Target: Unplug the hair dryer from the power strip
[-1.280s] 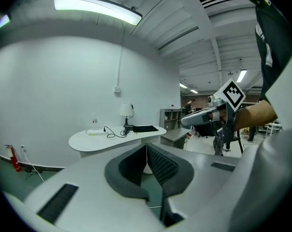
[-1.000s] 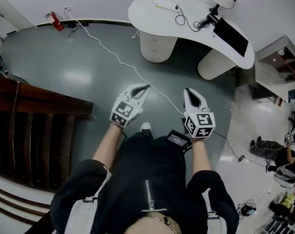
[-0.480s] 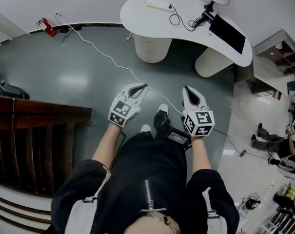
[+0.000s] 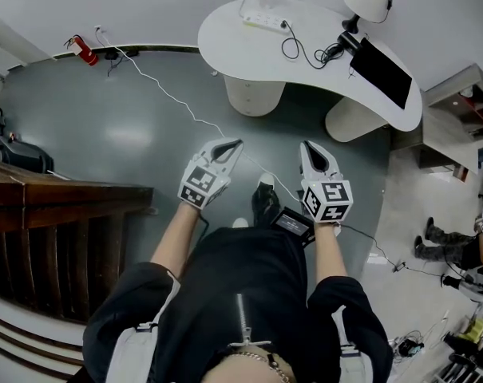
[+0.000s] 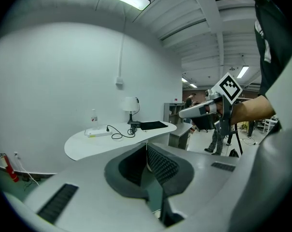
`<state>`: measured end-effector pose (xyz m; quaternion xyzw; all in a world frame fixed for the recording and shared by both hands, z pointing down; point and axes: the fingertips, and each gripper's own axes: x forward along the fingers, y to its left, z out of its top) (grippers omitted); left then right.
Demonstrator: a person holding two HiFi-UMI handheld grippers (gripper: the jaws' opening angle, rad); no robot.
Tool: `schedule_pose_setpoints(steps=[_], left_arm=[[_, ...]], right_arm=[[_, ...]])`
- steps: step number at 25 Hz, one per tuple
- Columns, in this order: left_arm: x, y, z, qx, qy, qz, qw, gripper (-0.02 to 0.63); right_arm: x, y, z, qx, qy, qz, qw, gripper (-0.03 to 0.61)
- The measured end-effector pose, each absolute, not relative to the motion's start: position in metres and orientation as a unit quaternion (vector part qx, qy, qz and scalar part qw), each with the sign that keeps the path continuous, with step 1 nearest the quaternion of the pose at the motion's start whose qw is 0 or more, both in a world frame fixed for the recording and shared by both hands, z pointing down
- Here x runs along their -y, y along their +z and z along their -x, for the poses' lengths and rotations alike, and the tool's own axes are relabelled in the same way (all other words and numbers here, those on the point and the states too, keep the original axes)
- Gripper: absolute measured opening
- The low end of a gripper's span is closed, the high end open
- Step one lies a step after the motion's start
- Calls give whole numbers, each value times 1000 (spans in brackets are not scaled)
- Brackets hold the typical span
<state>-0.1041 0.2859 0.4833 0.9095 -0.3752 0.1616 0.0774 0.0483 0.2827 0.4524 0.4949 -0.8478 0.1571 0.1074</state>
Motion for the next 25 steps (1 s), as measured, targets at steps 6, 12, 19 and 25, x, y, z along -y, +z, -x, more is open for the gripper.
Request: schedule_pose_setpoints(steps=[6,12,19,25], left_arm=[[-225,478,96,395,165,-900,82,14],[-178,484,74,399,177,-895,93,14],[-134,483,66,419,187,-884,91,14],[-103,480,59,426,182,-882,87,14]], right_arm=[[-219,448,-55,859,159,-474,109,6],[-159,444,-74,866,161,-462,104,6],[-111,439,-89,876,152,-446,102,6],[-80,445,-96,877,162,-440,102,6]])
